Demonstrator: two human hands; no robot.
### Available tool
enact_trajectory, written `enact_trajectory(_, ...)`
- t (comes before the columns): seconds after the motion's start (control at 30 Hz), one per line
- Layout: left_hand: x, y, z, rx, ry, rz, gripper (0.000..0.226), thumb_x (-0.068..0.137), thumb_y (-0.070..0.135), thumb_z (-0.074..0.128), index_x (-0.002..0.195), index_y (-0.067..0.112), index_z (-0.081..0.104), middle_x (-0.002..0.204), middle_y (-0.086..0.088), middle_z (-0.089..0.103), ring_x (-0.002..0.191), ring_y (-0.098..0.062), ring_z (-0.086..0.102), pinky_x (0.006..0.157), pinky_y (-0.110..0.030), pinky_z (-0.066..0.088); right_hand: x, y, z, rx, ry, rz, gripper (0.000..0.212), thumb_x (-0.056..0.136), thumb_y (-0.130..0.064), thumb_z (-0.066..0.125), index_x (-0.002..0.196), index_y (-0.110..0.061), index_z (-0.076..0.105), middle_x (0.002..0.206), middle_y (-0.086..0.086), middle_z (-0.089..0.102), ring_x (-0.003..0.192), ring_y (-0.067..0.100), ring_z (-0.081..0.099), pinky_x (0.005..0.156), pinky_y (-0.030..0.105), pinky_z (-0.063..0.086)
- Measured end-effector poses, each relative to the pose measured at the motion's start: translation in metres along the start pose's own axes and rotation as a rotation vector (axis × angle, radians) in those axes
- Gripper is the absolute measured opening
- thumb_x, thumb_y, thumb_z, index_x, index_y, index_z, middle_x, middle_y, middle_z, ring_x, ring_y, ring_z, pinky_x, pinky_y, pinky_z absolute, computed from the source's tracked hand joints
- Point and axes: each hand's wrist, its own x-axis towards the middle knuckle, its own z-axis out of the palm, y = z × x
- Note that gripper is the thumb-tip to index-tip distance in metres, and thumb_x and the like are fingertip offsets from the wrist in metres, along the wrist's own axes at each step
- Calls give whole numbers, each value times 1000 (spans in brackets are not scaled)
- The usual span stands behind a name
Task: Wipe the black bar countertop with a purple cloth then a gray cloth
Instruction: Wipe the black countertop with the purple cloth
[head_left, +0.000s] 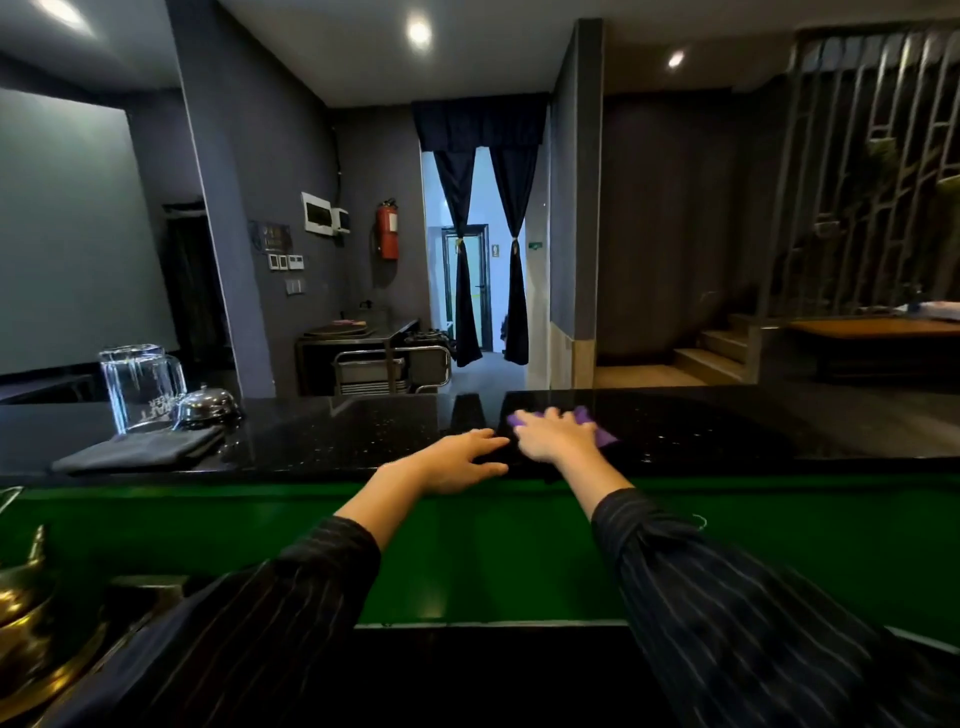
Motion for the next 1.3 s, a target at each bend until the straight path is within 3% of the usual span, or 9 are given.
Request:
enact_trajectory(0.1,-25,-54,-19,98,74,-84,97,65,89,35,145,35,31,156,-4,26,146,-22,19,119,-46,16,3,-25,-1,28,-114,-265,51,101,-50,16,152,-46,14,164,0,10,150,31,12,117,61,9)
enact_trajectory(0.17,-45,-98,-28,177,123,-108,105,54,97,22,144,42,30,155,-1,30,145,-18,20,117,-51,18,12,-16,-6,63,-138,-258,50,101,-54,15,151,-48,16,164,-4,9,150,33,8,116,63,4)
enact_trajectory(0.3,-62,-138,-21,298,171,-66,84,68,87,10,144,51,16,158,5,22,146,-15,19,117,-46,21,42,2,-6,78,-96,30,53,99,-58,12,151,-47,15,165,-3,6,150,35,6,116,60,3)
enact_trajectory(0.5,-56,-143,-19,369,208,-24,69,82,74,21,146,48,14,158,5,20,145,-17,22,114,-42,25,72,-59,-8,77,-61,230,59,101,-55,12,155,-32,14,164,8,9,149,38,7,116,58,9)
enact_trajectory(0.73,-47,-149,-43,187,-68,-2,72,82,73,38,145,53,8,161,7,4,148,-19,6,118,-44,7,145,-181,28,22,-186,-193,88,72,-90,6,150,-48,9,165,0,4,150,35,3,111,72,2)
enact_trajectory(0.87,-48,-160,-44,137,-46,48,70,79,74,42,141,59,12,160,11,7,147,-16,8,120,-44,12,102,-177,8,60,-225,-433,54,104,-48,16,155,-31,10,164,3,8,151,26,2,120,51,-4)
enact_trajectory(1.07,-50,-161,-31,210,148,96,69,76,79,37,140,58,20,157,12,22,144,-13,22,115,-40,25,162,-78,9,105,-193,-125,50,105,-37,17,155,-30,15,162,9,17,148,29,19,121,49,8)
enact_trajectory(1.17,-50,-159,-31,250,209,116,69,78,76,40,141,53,26,154,10,29,141,-14,30,111,-38,31,202,-73,13,88,-229,4,69,92,-63,21,155,-37,8,164,8,3,150,32,6,118,58,5)
enact_trajectory(1.3,-49,-160,-32,299,254,139,69,79,76,40,141,50,29,152,10,33,138,-14,35,105,-37,37,328,-98,58,96,-279,-5,120,43,-94,27,151,-44,12,165,2,3,150,33,5,112,66,6)
